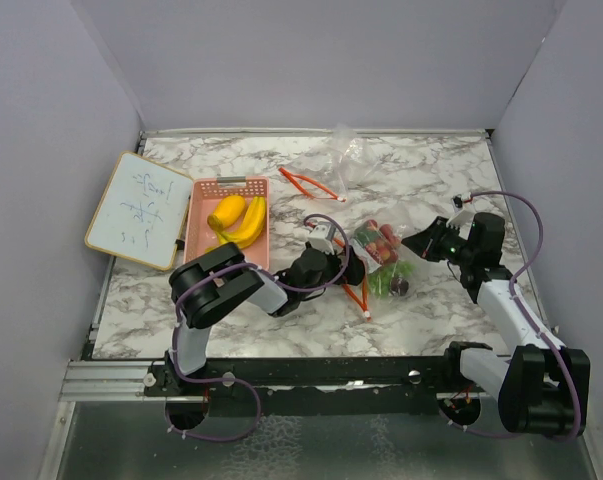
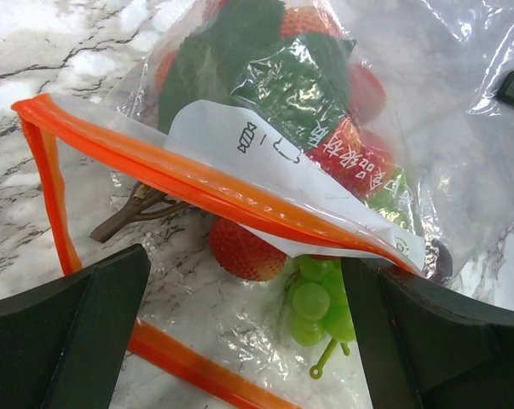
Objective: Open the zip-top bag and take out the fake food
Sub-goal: Pick up the fake fruit from the zipper food storage bag.
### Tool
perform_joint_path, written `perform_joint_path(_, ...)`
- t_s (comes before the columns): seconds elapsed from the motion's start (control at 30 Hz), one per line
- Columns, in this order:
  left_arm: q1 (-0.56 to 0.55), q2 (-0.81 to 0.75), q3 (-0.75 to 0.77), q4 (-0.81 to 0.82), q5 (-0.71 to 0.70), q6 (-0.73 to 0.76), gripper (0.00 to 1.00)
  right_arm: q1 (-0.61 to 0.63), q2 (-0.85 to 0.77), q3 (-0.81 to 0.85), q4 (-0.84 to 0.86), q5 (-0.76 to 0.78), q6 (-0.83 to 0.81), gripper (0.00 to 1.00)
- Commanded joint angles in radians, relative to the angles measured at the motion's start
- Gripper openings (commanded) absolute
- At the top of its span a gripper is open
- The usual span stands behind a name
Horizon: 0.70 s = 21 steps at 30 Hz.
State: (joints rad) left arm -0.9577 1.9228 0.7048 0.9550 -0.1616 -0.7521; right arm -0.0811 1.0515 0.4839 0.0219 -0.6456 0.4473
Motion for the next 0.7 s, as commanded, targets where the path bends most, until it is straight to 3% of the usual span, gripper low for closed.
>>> perform_joint_path(0.0, -0.003, 0.063, 0.023, 0.093, 0.006, -0.006, 0.99, -0.005, -0.016, 0.015, 0.006, -0.017, -0.016, 0.02)
perform_joint_path(0.27, -0.003, 0.145, 0.059, 0.187, 0.037, -0.067, 0.85, -0.005, -0.016, 0.016, -0.001, -0.018, -0.021, 0.02)
perform_joint_path(0.4, -0.003, 0.148, 0.067, 0.182, -0.014, -0.079, 0.8, -0.005, -0.01, 0.018, 0.003, -0.024, -0.02, 0.02)
perform_joint_path(0.6, -0.002, 0.202, 0.071, 0.267, -0.115, -0.188, 0.61, -0.005, -0.013, 0.025, -0.008, -0.028, -0.025, 0.02)
perform_joint_path(0.67, 0.002, 0.223, 0.083, 0.272, -0.134, -0.215, 0.6, -0.006, -0.012, 0.025, -0.014, -0.022, -0.03, 0.02)
